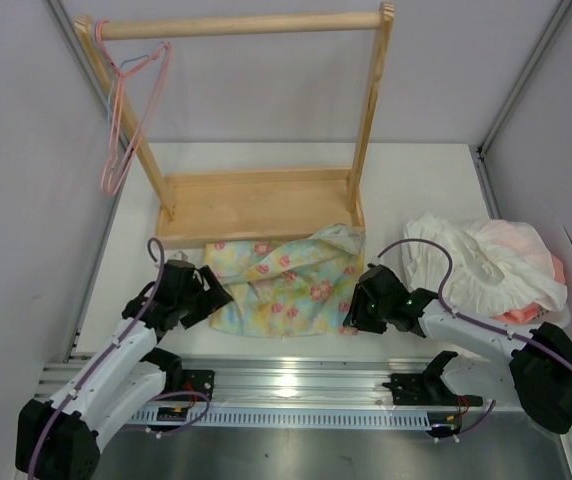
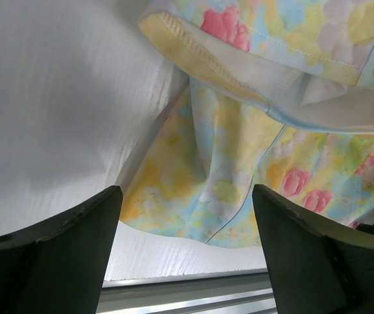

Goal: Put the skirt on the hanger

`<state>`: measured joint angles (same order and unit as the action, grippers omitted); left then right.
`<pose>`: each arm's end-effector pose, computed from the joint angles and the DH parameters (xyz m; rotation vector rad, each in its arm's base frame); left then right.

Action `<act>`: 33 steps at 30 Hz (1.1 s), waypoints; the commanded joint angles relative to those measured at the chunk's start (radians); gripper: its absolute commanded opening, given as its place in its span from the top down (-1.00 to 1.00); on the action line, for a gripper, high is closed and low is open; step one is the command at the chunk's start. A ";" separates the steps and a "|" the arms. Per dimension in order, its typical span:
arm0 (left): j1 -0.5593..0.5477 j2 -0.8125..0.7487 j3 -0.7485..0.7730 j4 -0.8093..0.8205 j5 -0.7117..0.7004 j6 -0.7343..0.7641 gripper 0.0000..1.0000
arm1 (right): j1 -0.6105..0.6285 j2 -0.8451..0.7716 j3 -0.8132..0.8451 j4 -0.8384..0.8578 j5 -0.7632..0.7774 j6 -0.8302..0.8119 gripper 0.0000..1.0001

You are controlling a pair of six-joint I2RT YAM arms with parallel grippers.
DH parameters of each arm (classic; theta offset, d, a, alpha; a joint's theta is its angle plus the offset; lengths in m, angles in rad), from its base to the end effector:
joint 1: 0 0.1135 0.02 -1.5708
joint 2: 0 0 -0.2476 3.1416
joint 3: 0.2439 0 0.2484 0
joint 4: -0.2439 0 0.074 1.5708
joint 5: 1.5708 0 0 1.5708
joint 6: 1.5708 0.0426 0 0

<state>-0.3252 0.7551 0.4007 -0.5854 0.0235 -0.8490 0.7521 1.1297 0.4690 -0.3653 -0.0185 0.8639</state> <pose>0.1469 -0.0506 0.1617 -0.6598 2.4997 -0.4927 0.1469 0.1385 0.1371 0.1451 2.7184 0.5671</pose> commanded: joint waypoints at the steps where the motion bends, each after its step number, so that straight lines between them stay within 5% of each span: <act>1: -0.009 0.023 0.035 -0.002 0.019 -0.013 -0.74 | 0.006 0.002 0.023 -0.018 0.017 0.000 0.10; 3: -0.009 0.036 0.027 0.005 0.027 -0.007 -0.70 | 0.006 0.004 0.022 -0.018 0.017 0.000 0.10; 10: -0.011 0.174 0.017 0.036 0.064 0.008 -0.07 | 0.006 -0.004 0.030 -0.029 0.017 -0.006 0.11; 14: -0.014 0.202 0.001 0.055 0.079 0.011 0.08 | 0.004 -0.005 0.030 -0.026 0.017 -0.011 0.11; 17: -0.014 0.233 0.000 0.073 0.087 0.014 0.35 | 0.003 0.004 0.034 -0.018 0.015 -0.020 0.34; 18: -0.014 0.237 0.006 0.072 0.093 0.019 0.67 | 0.003 0.007 0.046 -0.021 0.017 -0.022 0.61; 20: -0.014 0.221 0.053 0.055 0.099 0.037 0.99 | 0.004 0.001 0.065 -0.052 0.017 -0.038 0.85; 21: -0.014 0.208 0.072 0.042 0.098 0.051 1.00 | 0.004 -0.013 0.097 -0.072 0.017 -0.046 0.99; 33: -0.003 0.044 0.584 -0.206 0.113 0.212 1.00 | -0.031 -0.101 0.644 -0.417 0.051 -0.244 1.00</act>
<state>-0.3305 0.8257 0.8745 -0.7296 0.1143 -0.6861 0.7300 1.0435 0.9905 -0.6945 0.0200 0.6994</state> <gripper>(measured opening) 0.012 0.019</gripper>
